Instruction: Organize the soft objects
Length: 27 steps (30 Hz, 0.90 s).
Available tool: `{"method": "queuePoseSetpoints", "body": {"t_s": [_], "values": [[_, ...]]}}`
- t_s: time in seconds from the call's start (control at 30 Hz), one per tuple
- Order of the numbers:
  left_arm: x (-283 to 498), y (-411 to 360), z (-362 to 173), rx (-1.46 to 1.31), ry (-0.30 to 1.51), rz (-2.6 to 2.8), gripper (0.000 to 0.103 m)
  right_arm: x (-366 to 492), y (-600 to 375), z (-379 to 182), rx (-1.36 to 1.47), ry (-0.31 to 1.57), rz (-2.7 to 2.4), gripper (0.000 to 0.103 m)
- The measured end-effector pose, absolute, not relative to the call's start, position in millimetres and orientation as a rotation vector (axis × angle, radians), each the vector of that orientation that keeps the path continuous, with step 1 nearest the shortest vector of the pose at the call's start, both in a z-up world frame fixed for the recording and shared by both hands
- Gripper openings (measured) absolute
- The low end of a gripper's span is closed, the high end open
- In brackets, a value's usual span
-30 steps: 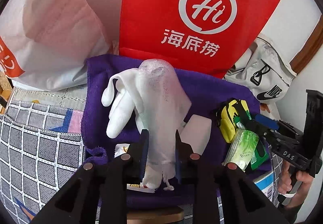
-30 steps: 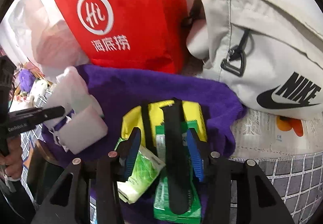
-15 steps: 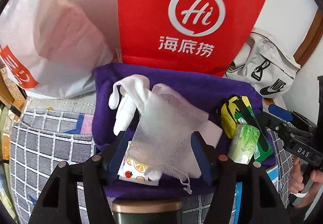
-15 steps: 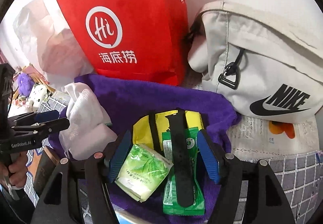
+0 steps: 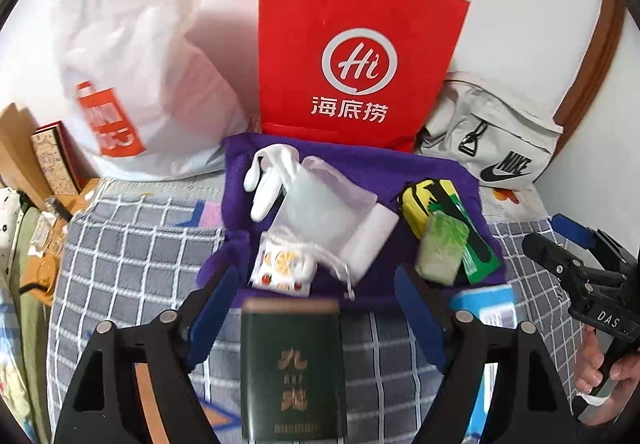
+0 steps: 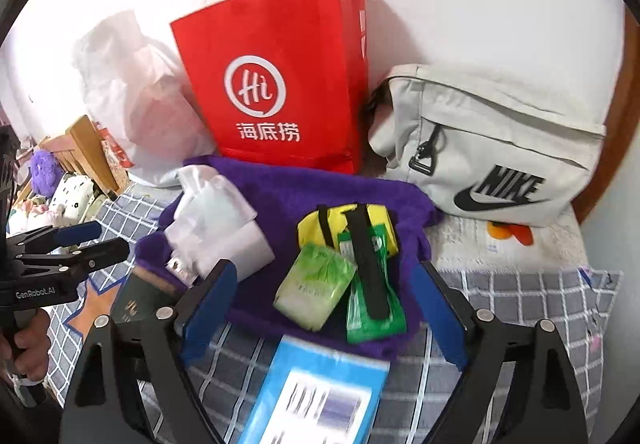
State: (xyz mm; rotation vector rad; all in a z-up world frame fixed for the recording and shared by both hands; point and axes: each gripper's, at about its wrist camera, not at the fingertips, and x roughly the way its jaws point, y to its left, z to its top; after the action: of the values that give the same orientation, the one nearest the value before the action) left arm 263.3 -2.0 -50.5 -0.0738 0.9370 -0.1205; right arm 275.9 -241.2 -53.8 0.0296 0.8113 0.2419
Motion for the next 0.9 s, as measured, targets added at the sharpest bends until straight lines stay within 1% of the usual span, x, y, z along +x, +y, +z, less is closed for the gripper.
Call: {"method": "queuePoseSetpoints", "body": {"t_s": [0.03, 0.13, 0.17, 0.27, 0.4, 0.67, 0.9], "values": [[252.7, -1.0, -47.2, -0.071, 0.929, -0.12, 0.082, 265.8, -240.6, -51.0, 0.025, 0.803, 0.236, 0.09], [227.2, -0.2, -38.9, -0.065, 0.903, -0.114, 0.087, 236.9, -238.2, -44.6, 0.0, 0.773, 0.206, 0.099], [219.9, 0.0, -36.5, -0.065, 0.897, -0.113, 0.09, 226.5, -238.1, -42.7, -0.008, 0.762, 0.191, 0.1], [195.8, 0.1, -29.5, -0.06, 0.879, -0.104, 0.094, 197.3, -238.9, -37.7, -0.011, 0.753, 0.163, 0.1], [163.4, -1.1, -23.5, -0.026, 0.841, -0.047, 0.095, 163.0, -241.4, -33.5, 0.006, 0.747, 0.125, 0.102], [100.5, -4.9, -13.1, -0.035, 0.808, -0.07, 0.095, 97.7, -245.5, -29.5, 0.014, 0.721, 0.092, 0.103], [61.6, -12.5, -2.8, -0.007, 0.75, -0.025, 0.095, 63.3, -242.6, -24.4, 0.008, 0.707, 0.081, 0.102]]}}
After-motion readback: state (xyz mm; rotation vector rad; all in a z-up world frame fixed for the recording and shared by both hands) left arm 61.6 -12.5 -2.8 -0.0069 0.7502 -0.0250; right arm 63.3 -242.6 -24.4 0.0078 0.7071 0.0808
